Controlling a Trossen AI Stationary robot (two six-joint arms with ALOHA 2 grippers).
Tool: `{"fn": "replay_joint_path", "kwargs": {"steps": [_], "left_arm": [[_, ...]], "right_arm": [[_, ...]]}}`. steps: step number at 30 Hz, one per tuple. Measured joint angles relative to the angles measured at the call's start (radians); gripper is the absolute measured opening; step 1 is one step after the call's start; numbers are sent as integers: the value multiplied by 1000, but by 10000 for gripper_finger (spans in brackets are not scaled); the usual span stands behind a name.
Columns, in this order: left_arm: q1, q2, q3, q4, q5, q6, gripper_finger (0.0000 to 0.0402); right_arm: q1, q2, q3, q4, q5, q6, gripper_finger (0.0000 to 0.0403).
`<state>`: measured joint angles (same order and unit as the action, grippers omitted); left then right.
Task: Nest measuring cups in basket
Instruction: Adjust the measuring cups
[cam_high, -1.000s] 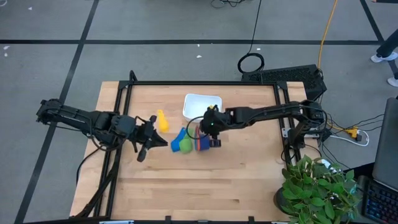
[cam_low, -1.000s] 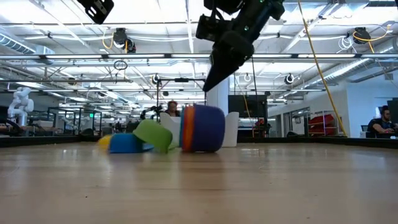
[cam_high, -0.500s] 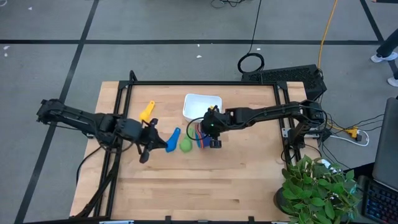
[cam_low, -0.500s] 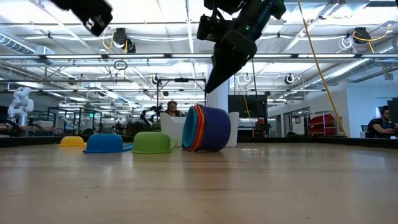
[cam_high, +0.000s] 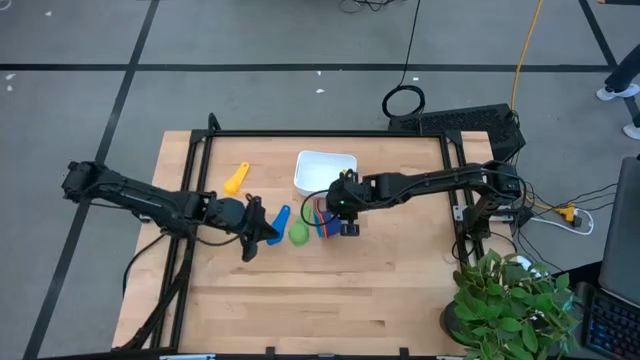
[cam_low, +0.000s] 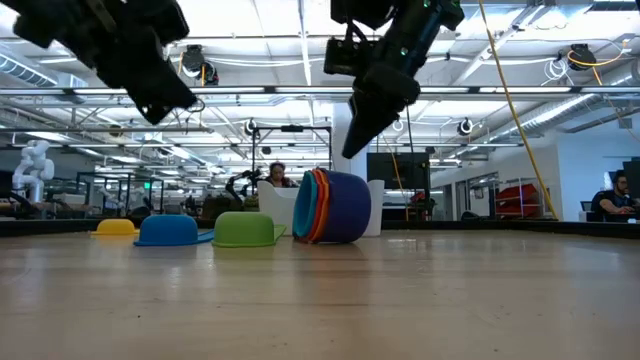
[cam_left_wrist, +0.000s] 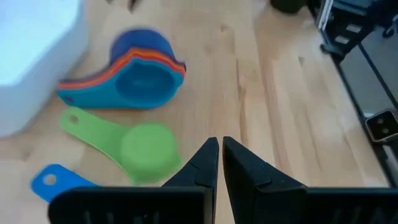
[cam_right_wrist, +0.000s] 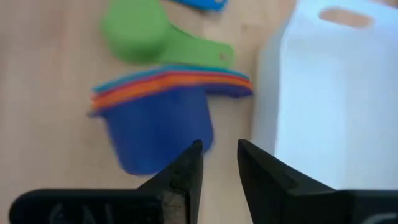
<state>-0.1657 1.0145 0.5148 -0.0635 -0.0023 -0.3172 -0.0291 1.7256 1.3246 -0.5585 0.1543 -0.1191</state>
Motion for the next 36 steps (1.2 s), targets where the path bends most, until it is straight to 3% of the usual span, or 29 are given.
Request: {"fn": "replay_joint_path", "kwargs": {"steps": [5,10,19,23,29,36], "left_arm": [[32,116,-1,48,25,4,24],[65,146,-1,74,25,10,24],[96,145,0,95,30,34,24],[95,145,0,102,30,34,24],[95,249,0,267,50,34,24],[112,427,1,482,73,9,24]], "right_arm": [[23,-10,-11,16,27,-18,96],[82,-6,-11,37,34,-96,113],[151,5,-10,-26,266,-121,187],[137,13,-11,-132,265,-56,194],[125,19,-82,-74,247,-32,155],[129,20,-157,69,154,1,50]]}}
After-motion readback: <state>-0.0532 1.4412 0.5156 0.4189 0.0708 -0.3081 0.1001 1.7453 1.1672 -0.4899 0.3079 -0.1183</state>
